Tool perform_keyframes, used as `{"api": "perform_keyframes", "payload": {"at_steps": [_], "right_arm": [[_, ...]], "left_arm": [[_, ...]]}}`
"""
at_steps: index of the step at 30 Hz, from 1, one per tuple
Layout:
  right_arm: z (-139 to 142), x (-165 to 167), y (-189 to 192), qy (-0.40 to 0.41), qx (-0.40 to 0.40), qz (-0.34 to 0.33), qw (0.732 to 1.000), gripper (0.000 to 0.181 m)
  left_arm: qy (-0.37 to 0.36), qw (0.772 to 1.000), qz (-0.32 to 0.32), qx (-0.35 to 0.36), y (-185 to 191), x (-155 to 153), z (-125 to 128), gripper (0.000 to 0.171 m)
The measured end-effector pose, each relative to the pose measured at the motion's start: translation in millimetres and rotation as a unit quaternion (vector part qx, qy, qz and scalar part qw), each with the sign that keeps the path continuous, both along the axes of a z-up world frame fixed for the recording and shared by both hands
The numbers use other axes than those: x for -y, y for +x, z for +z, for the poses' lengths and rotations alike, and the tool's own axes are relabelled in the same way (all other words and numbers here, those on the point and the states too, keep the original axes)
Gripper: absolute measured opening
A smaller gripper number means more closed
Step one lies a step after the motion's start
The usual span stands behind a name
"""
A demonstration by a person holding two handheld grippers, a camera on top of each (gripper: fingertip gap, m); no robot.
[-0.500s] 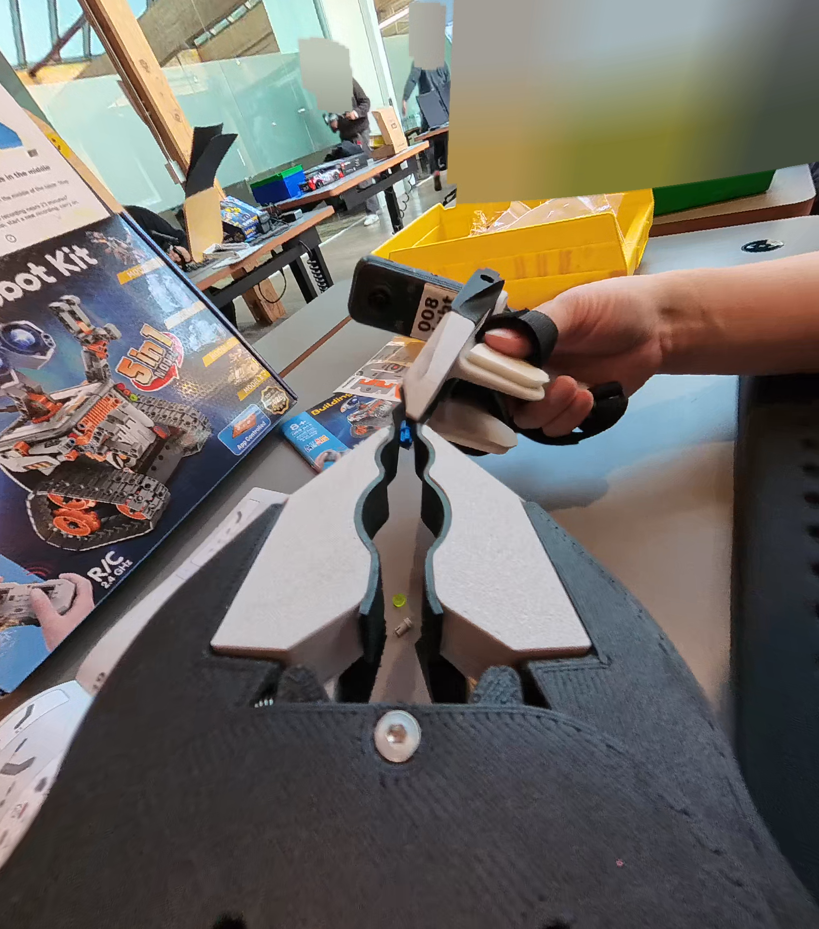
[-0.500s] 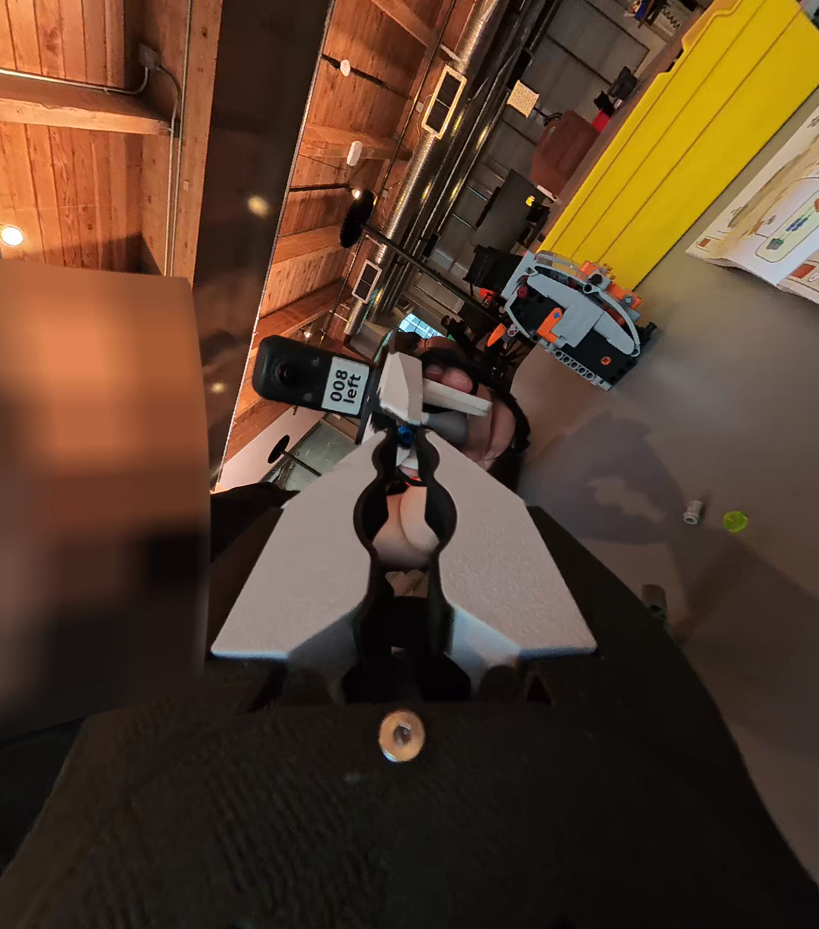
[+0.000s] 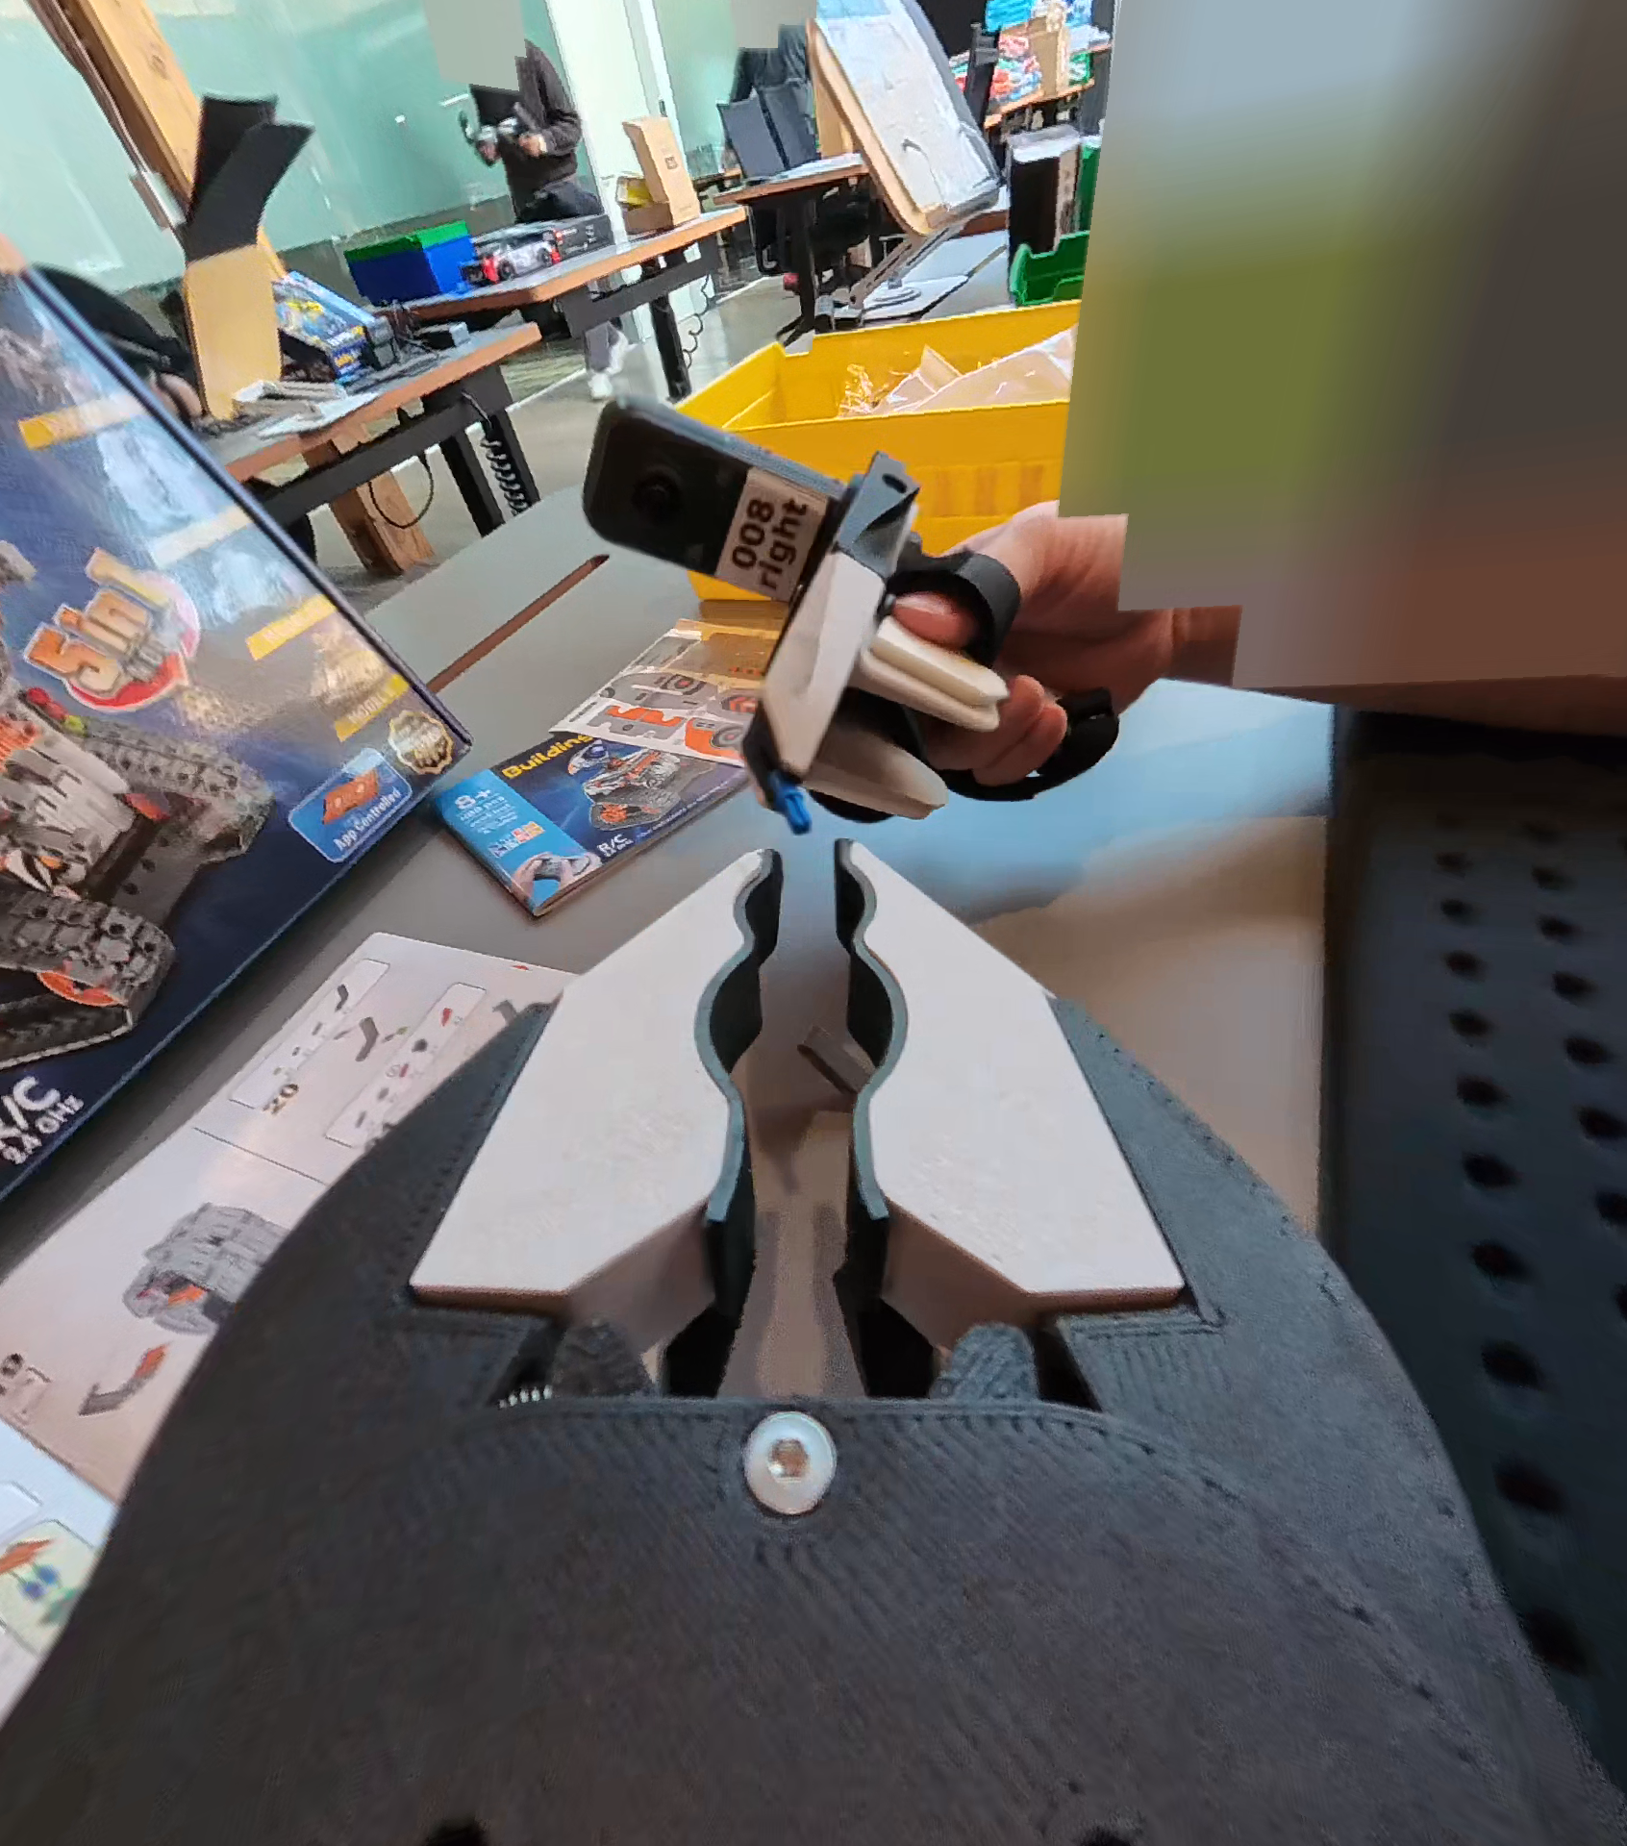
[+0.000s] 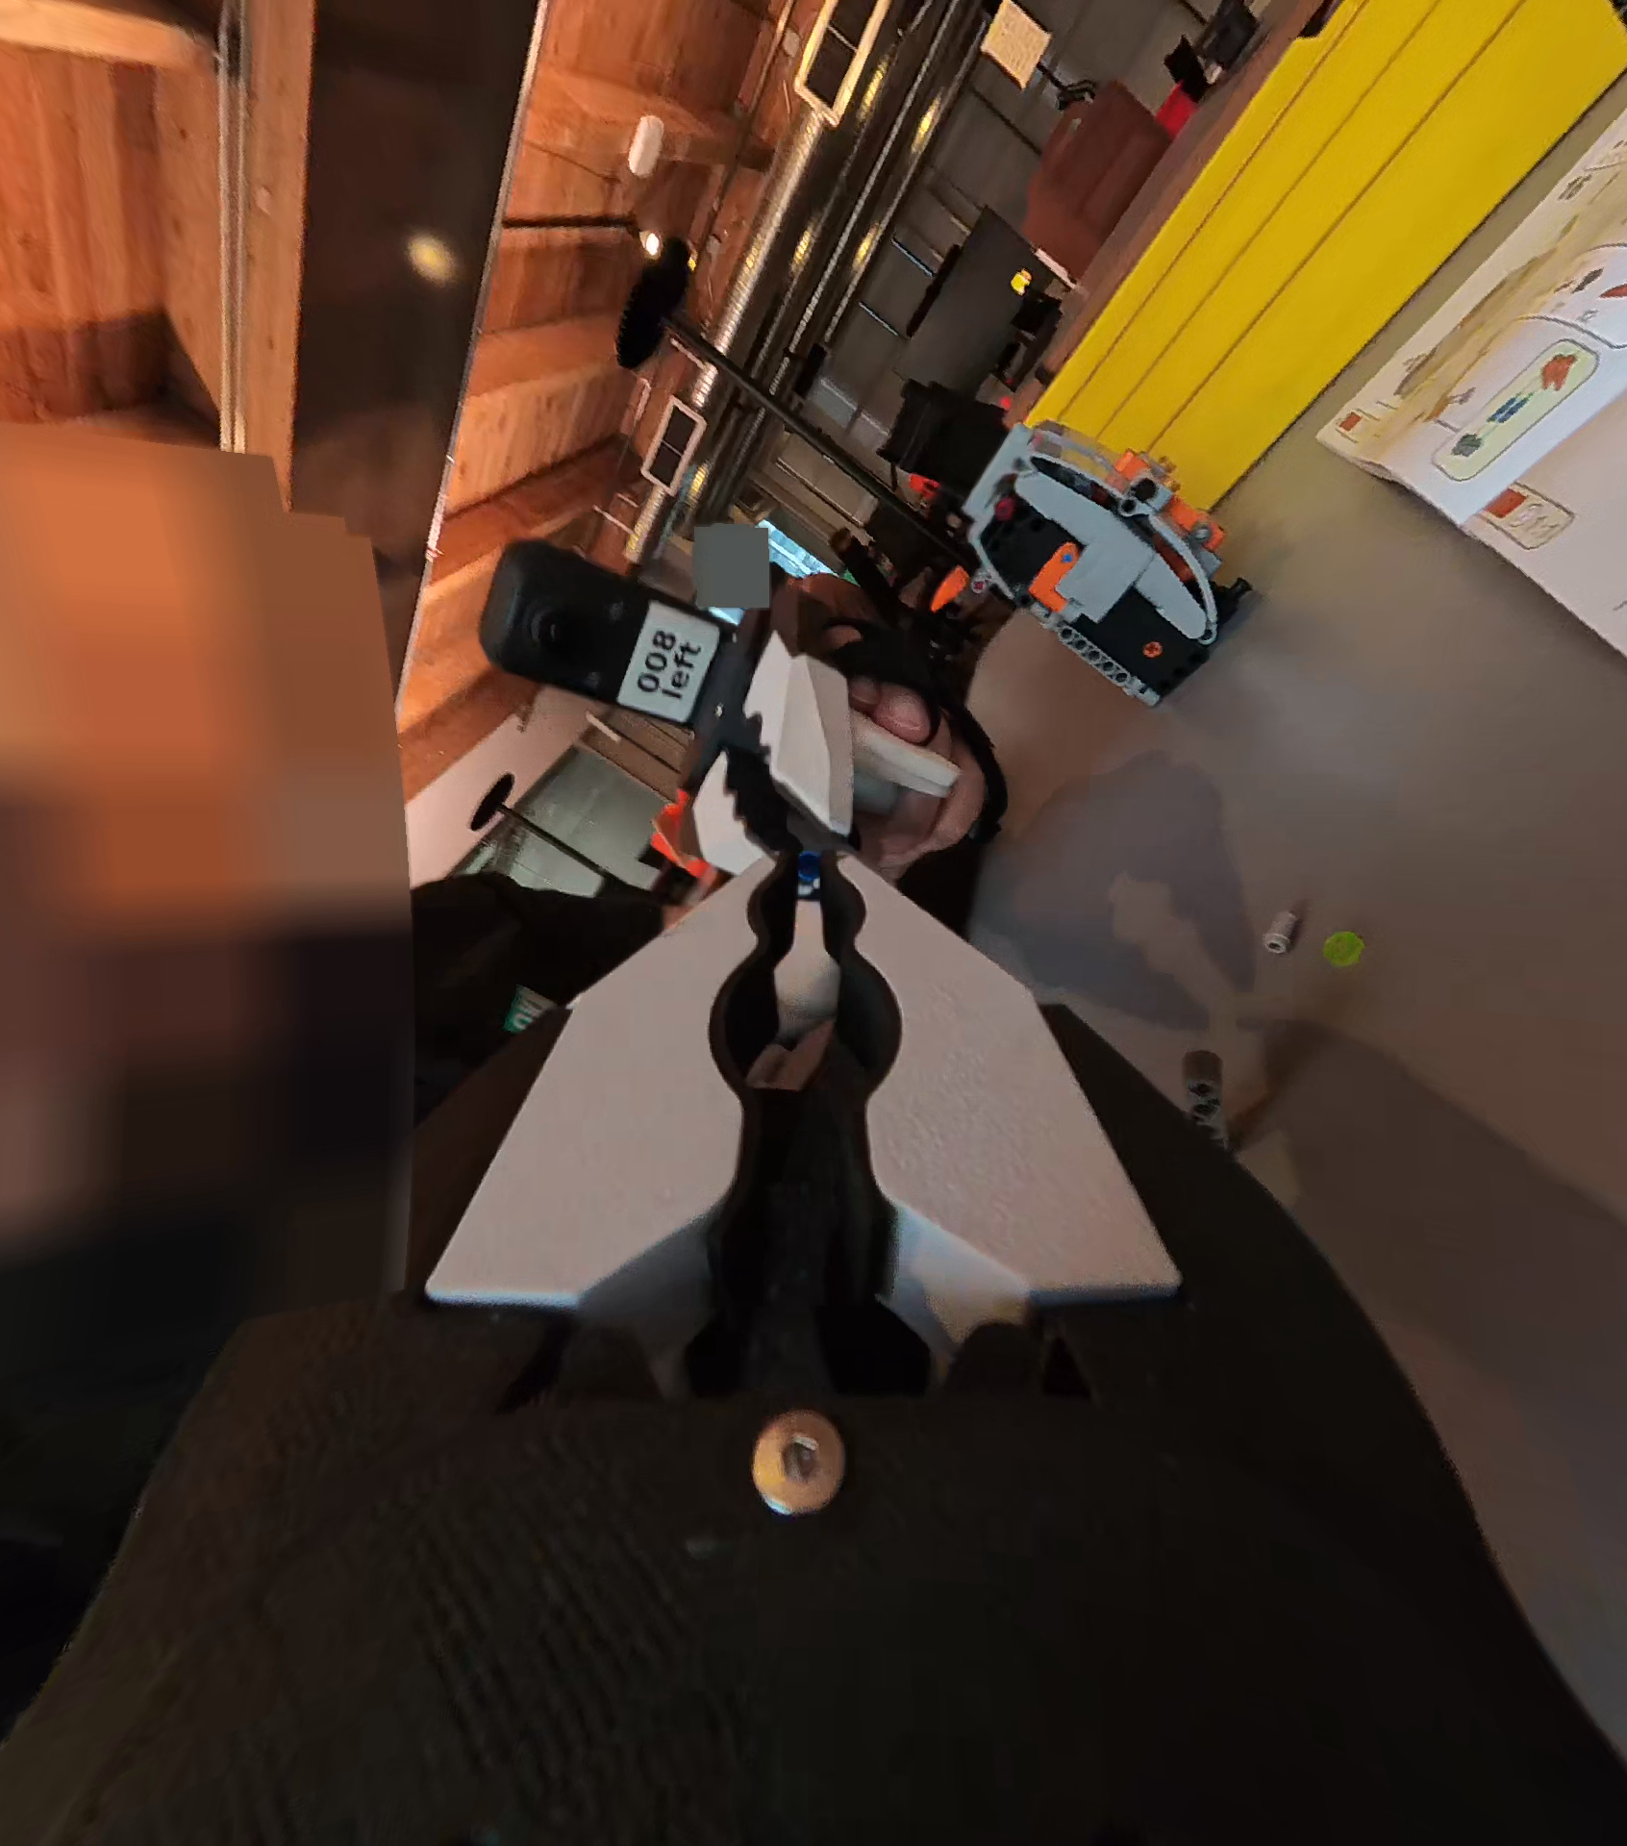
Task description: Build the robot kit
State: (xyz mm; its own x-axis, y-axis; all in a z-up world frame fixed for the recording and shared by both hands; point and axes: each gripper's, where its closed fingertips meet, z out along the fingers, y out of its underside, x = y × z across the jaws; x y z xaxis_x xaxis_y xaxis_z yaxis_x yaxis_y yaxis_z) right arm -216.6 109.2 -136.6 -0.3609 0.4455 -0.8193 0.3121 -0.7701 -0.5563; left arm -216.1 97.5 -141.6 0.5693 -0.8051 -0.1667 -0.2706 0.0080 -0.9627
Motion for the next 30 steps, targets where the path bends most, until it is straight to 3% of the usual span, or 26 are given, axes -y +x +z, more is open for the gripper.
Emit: {"api": "perform_keyframes", "payload": {"at_steps": [4, 9, 22, 30], "right_arm": [[-14.6, 3.0, -2.0, 0.104, 0.047, -0.012, 0.993, 0.004], [-19.8, 6.6, -5.7, 0.142, 0.065, -0.016, 0.988, 0.003], [-20.6, 11.3, -12.8, 0.16, 0.065, -0.023, 0.985, 0.004], [-12.6, 12.0, -16.6, 0.148, 0.04, -0.031, 0.988, 0.004]], "left_arm": [[-0.084, 0.996, -0.001, 0.033, -4.6, -3.5, -6.7, 0.008], [-0.152, 0.987, -0.019, 0.047, -2.6, -2.2, -18.4, 0.009], [-0.159, 0.986, -0.039, 0.038, 3.0, 2.8, -23.0, 0.003], [-0.198, 0.974, -0.05, 0.095, 1.1, 2.0, -16.1, 0.003]]}}
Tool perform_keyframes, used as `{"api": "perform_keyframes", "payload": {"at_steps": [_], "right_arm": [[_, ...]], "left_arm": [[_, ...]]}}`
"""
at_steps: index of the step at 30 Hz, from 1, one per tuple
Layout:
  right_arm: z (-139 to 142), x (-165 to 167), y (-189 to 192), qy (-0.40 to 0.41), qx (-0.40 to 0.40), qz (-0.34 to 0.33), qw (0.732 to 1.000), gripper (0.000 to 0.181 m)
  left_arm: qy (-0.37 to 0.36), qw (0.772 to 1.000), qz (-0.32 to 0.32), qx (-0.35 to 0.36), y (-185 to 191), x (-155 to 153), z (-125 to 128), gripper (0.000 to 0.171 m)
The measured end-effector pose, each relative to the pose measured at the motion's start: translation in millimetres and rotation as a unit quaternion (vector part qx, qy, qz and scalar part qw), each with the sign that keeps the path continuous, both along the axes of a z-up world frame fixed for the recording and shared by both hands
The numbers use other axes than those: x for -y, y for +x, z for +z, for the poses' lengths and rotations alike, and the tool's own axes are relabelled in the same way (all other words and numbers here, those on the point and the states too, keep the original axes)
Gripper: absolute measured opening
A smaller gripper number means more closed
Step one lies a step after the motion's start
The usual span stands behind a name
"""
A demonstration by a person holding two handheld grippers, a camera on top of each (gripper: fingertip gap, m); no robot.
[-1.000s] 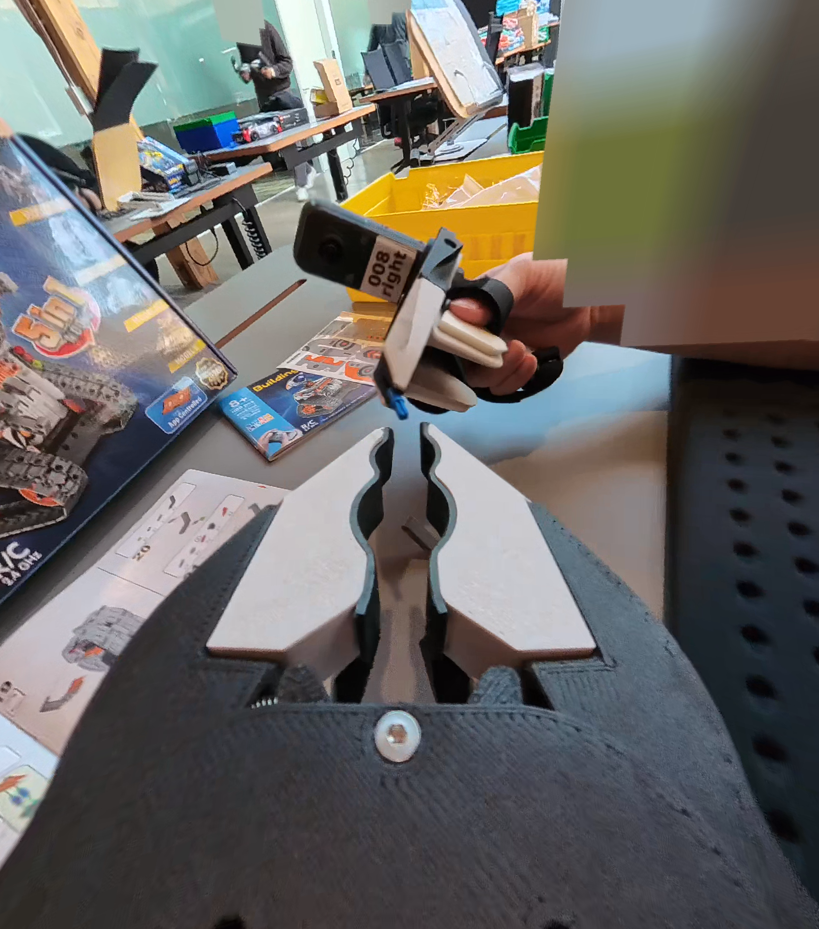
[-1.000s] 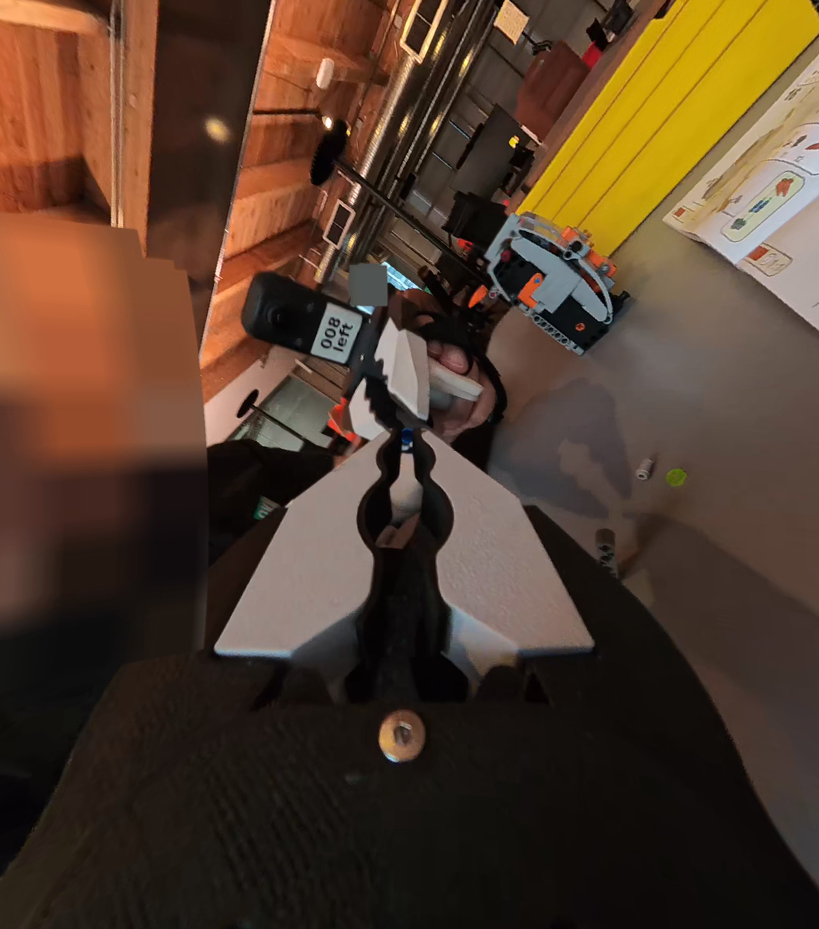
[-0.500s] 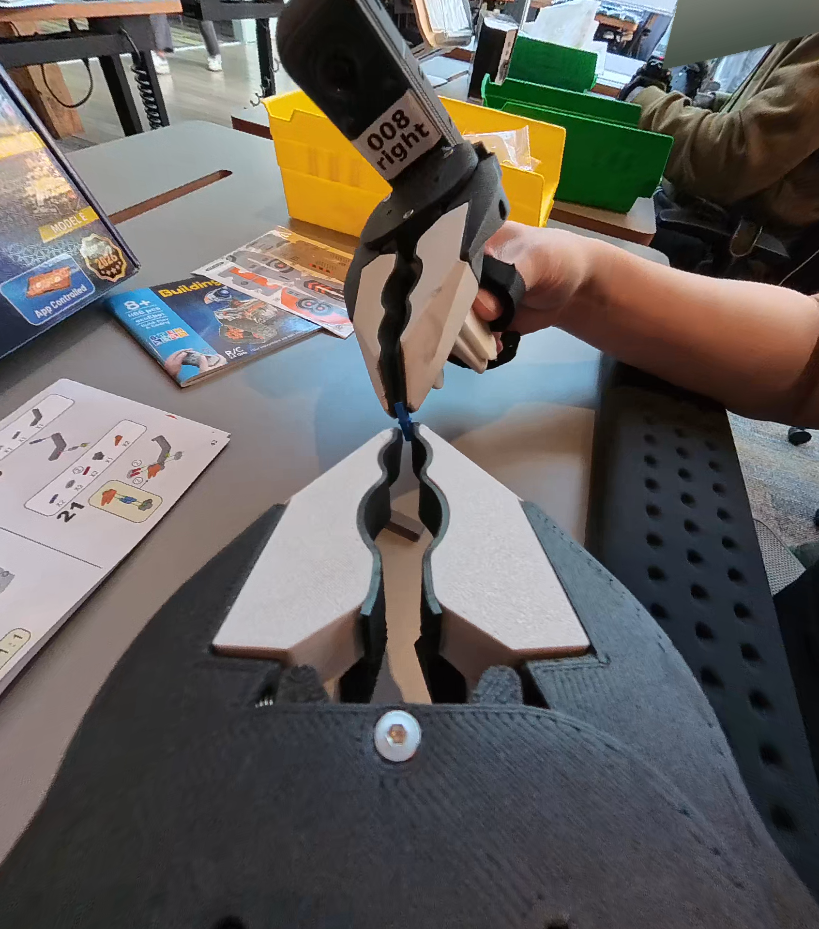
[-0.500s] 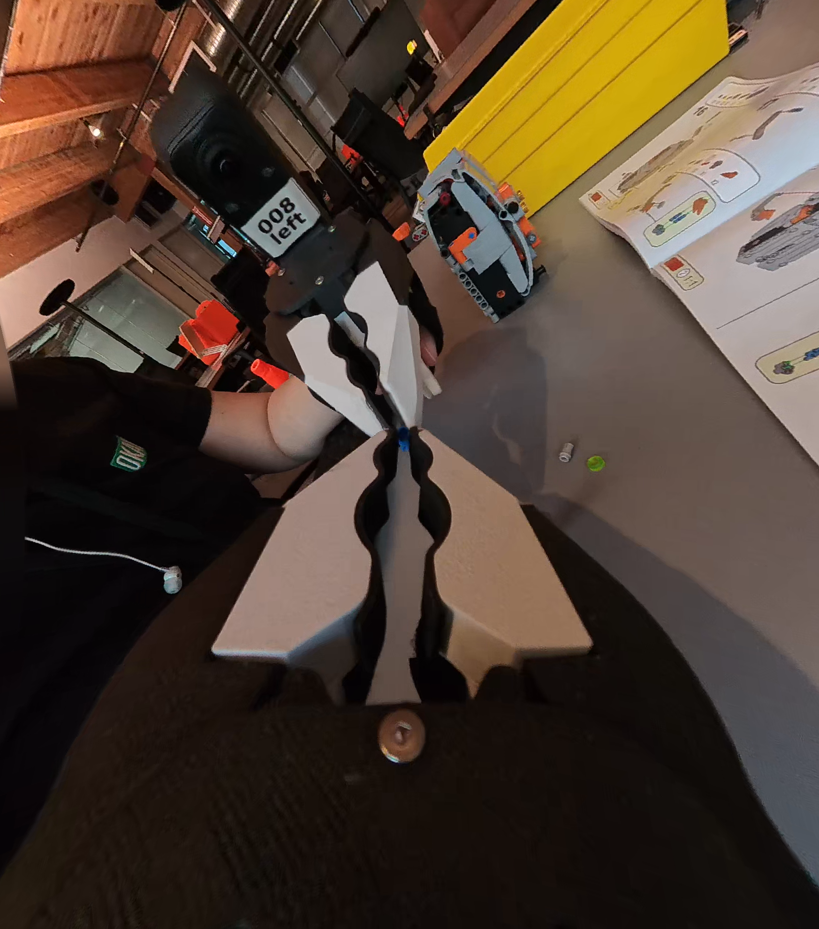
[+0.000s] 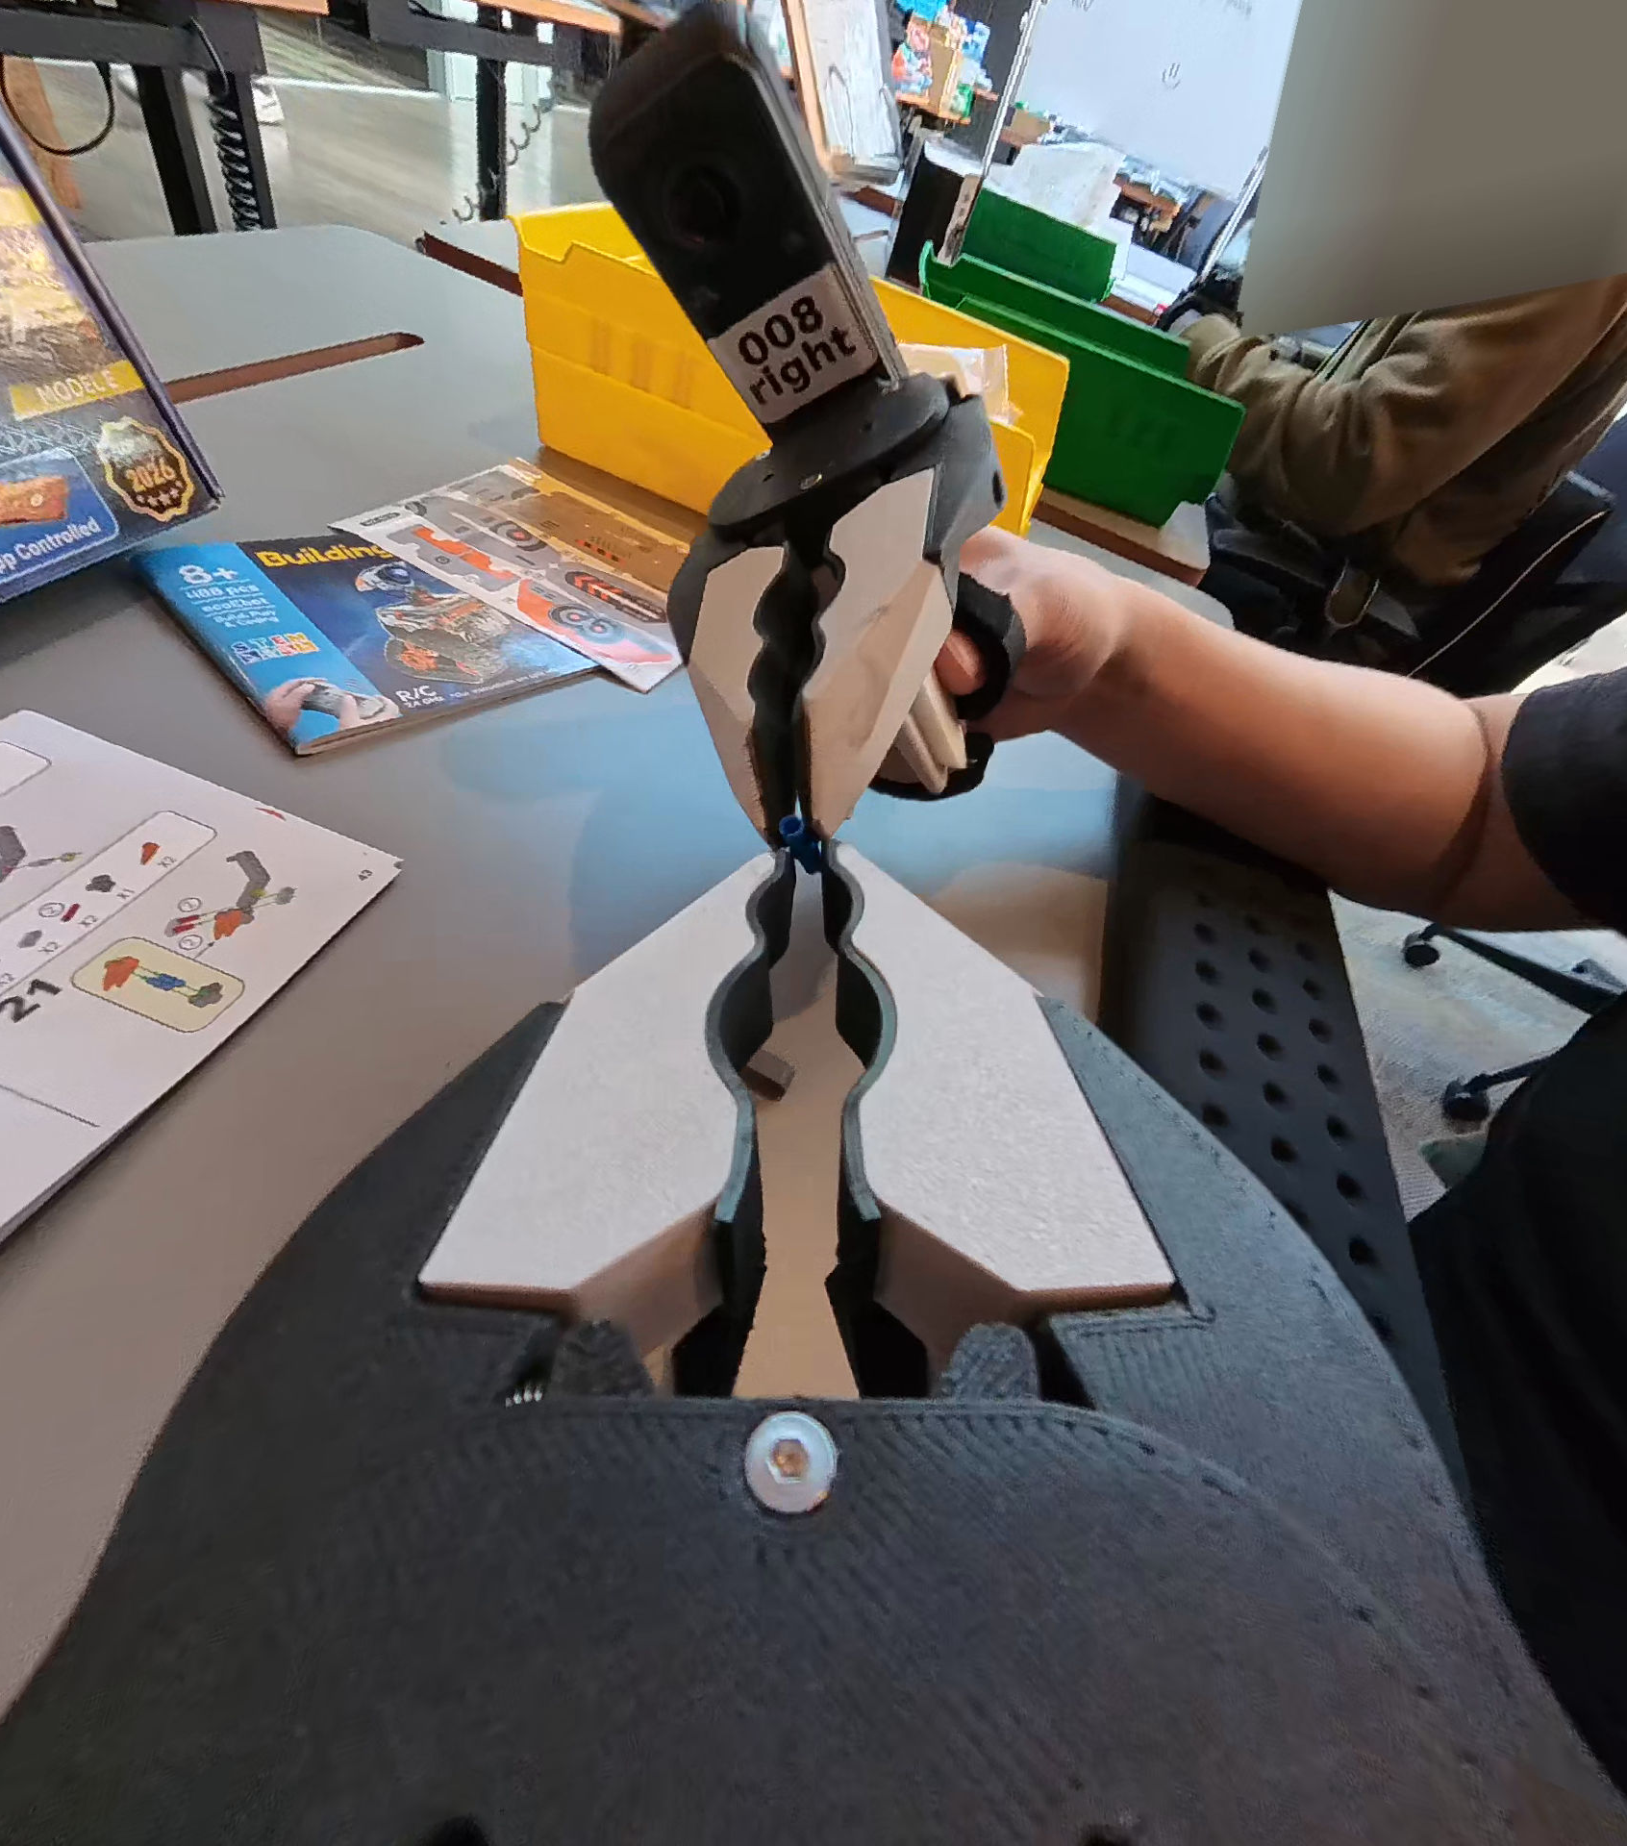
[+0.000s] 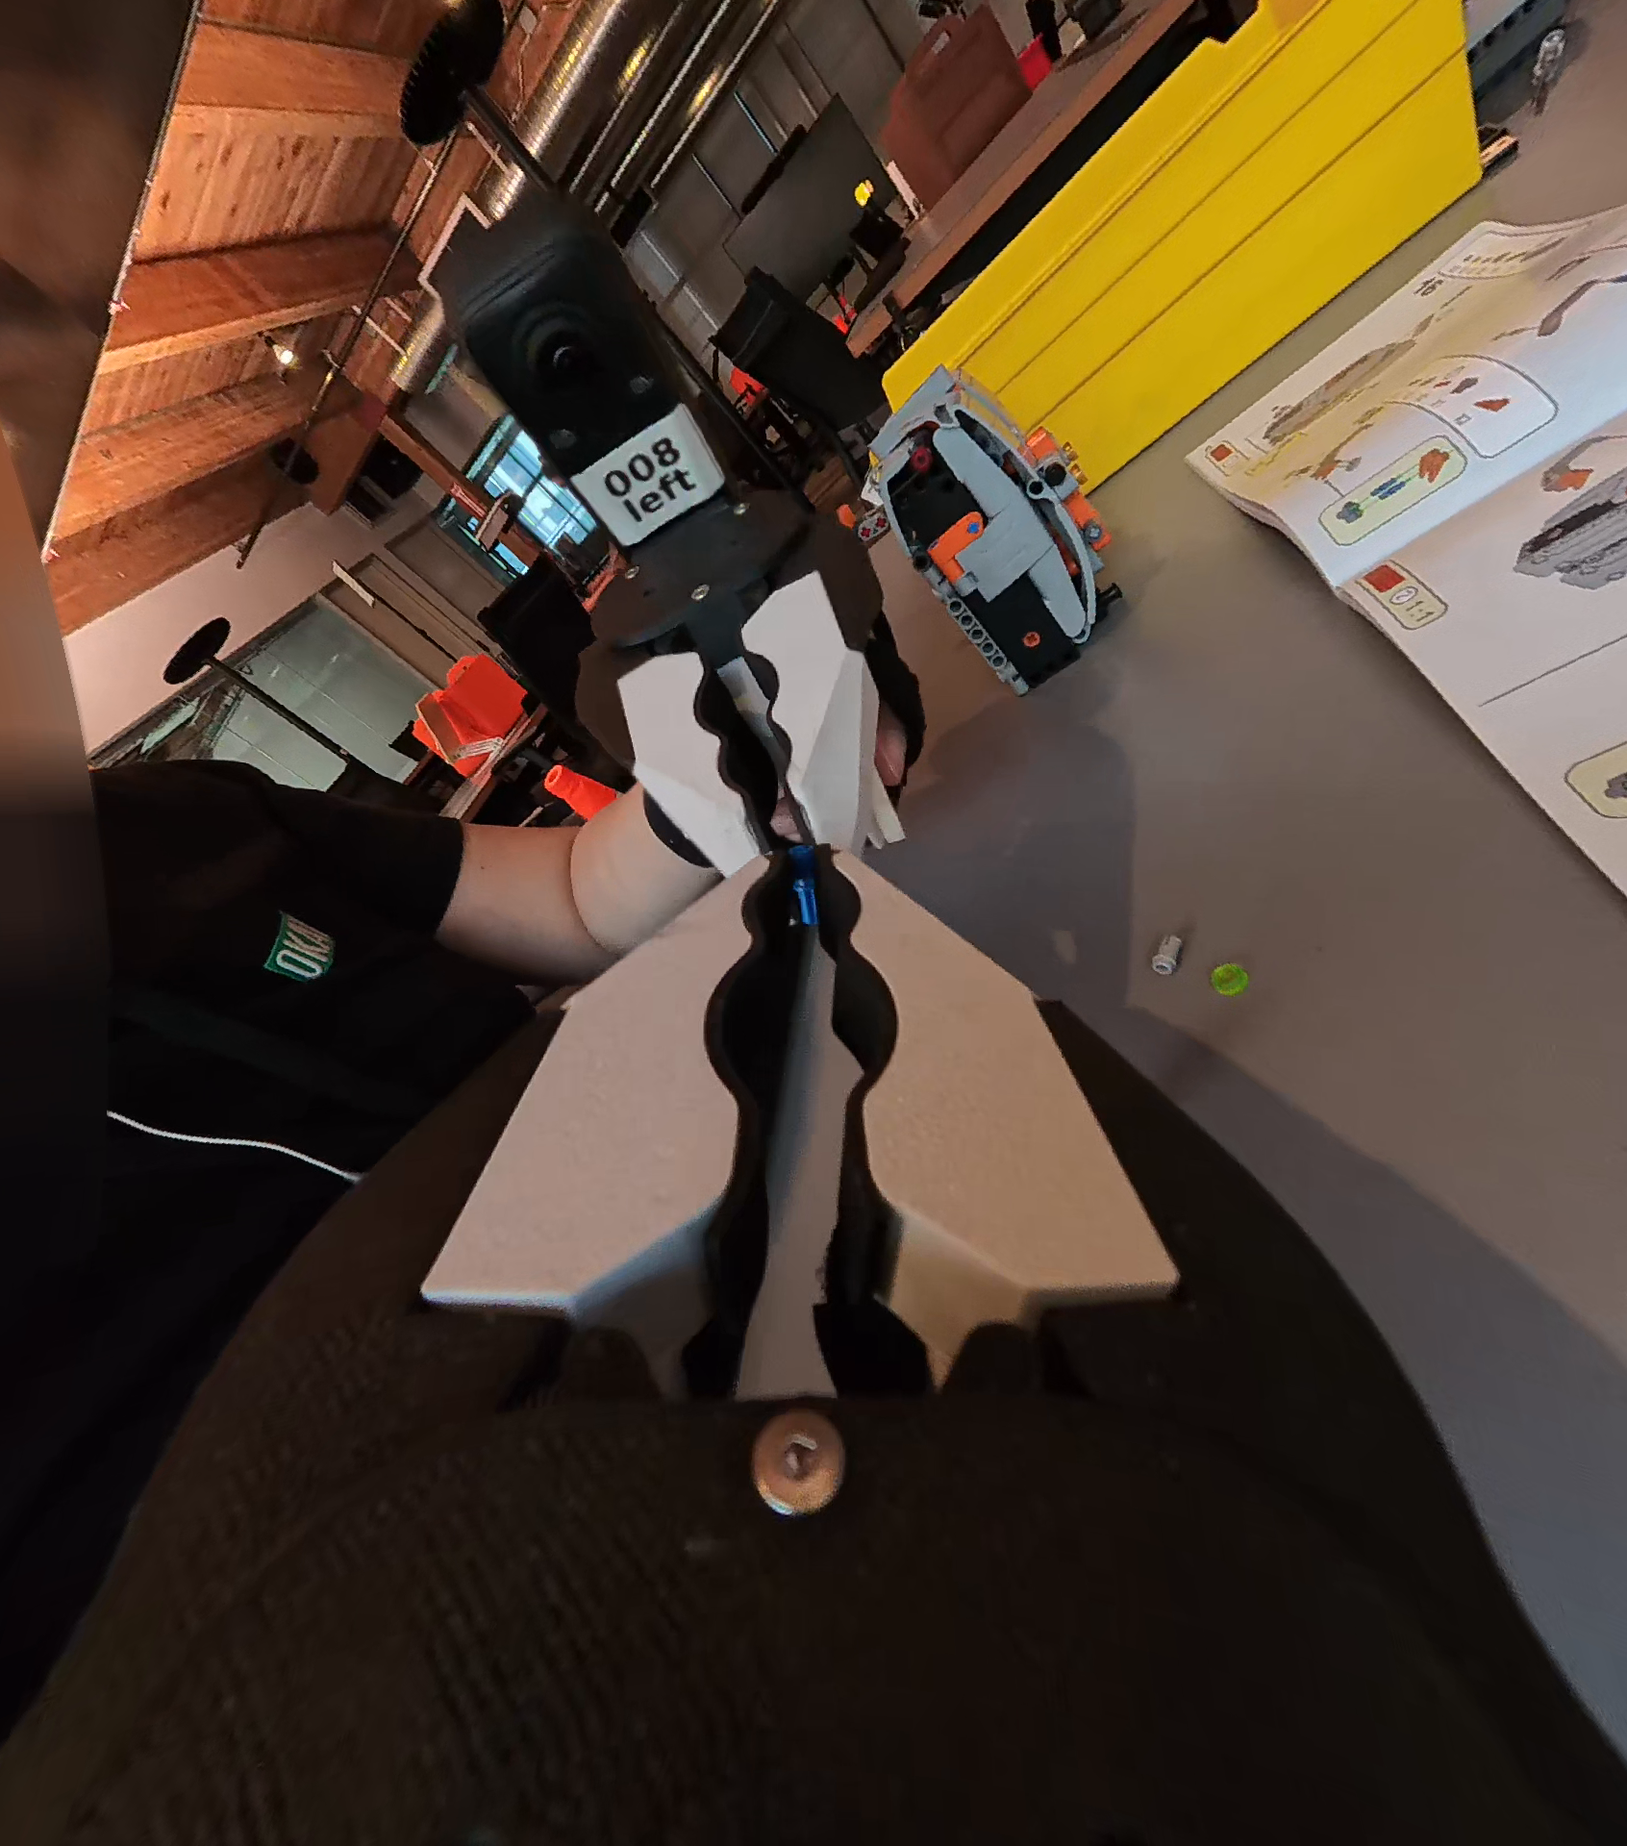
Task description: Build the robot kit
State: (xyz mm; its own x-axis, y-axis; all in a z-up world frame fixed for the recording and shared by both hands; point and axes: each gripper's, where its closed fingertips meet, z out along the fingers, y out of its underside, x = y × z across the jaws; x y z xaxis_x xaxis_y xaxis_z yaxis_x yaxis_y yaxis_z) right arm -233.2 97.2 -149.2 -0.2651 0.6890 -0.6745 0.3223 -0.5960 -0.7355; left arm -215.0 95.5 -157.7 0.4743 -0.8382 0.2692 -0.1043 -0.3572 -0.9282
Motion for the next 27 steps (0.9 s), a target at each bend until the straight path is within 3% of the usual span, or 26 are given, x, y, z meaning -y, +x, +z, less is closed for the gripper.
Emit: {"api": "perform_keyframes", "payload": {"at_steps": [3, 4, 9, 11, 17, 25, 27], "right_arm": [[3.5, -1.1, 1.0, 0.015, -0.008, -0.004, 1.0, 0.003], [3.4, -1.9, 1.1, 0.038, -0.008, -0.01, 0.999, 0.003], [8.7, 1.3, -1.5, 0.248, -0.019, -0.047, 0.967, 0.004], [14.7, 0.0, -1.8, 0.285, -0.03, -0.072, 0.955, 0.004], [24.9, 4.2, -0.6, 0.19, -0.059, -0.055, 0.978, 0.004], [27.3, 6.3, -2.5, 0.175, -0.074, -0.05, 0.98, 0.004], [34.2, 4.2, -1.8, 0.161, -0.095, -0.058, 0.981, 0.014]], "left_arm": [[-0.004, 1.0, -0.001, 0.022, -1.7, -0.1, 6.1, 0.005], [-0.007, 1.0, 0.001, 0.027, -2.9, -0.8, 7.4, 0.013], [-0.038, 0.998, 0.004, 0.058, -10.5, -3.7, 11.2, 0.022], [-0.033, 0.997, -0.001, 0.063, -10.3, -2.9, 13.7, 0.023], [0.02, 1.0, -0.004, 0.016, -2.1, 1.3, 10.9, 0.014], [0.012, 0.997, -0.021, 0.068, -1.5, 5.9, 24.1, 0.002], [0.015, 0.995, -0.018, 0.1, -3.4, 5.8, 34.0, 0.002]]}}
